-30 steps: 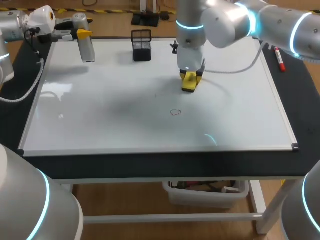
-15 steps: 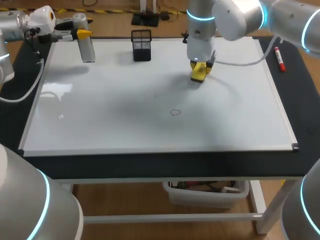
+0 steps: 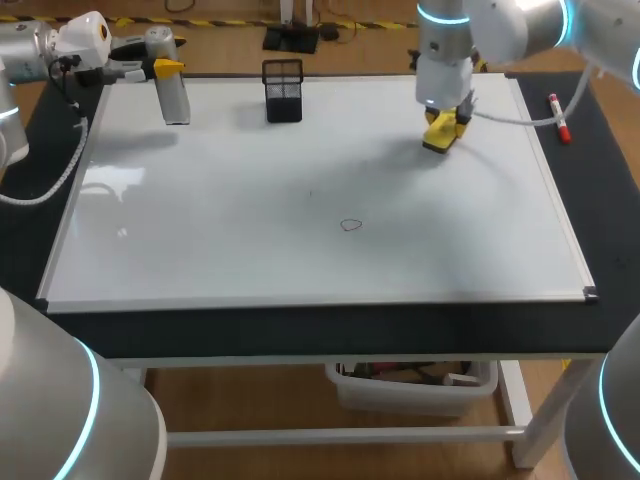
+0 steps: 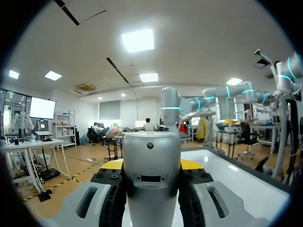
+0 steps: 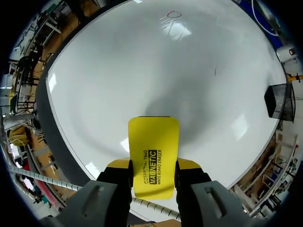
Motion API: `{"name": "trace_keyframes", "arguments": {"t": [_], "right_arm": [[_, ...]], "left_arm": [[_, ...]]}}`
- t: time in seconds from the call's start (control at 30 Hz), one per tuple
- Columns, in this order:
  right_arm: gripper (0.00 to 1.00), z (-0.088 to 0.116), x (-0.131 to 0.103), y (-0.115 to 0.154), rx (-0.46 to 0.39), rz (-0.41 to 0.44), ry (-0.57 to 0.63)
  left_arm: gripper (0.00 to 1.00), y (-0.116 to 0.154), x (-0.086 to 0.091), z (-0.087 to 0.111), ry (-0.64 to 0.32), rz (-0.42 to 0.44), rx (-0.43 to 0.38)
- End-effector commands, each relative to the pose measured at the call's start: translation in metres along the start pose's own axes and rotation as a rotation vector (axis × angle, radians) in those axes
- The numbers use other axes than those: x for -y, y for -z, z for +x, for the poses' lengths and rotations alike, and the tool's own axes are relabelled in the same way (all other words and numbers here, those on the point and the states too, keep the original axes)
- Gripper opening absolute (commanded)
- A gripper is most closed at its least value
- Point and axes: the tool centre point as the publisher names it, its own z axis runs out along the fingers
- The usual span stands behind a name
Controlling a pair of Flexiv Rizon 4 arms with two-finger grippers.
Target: Pick up the inspection probe, press it on each red-marked spot on the whiteboard one by one, put down the probe, pick up the eraser, and wipe off all the red marks.
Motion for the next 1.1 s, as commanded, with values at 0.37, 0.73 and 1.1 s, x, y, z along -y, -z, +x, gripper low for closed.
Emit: {"name": "trace_keyframes", "arguments": {"t": [0.37,0.73,1.1], "right_arm": [[0.0,0.04,0.03,-0.009,-0.002,-0.042,-0.112],[0.0,0.046,0.035,-0.005,-0.018,-0.035,-0.164],[0.0,0.046,0.035,-0.005,-0.018,-0.035,-0.164]], "left_arm": [[0.0,0.001,0.001,-0.002,0.0,0.0,-0.006],[0.0,0.001,0.001,-0.002,0.0,0.0,-0.006],[0.0,0.001,0.001,-0.002,0.0,0.0,-0.006]]}}
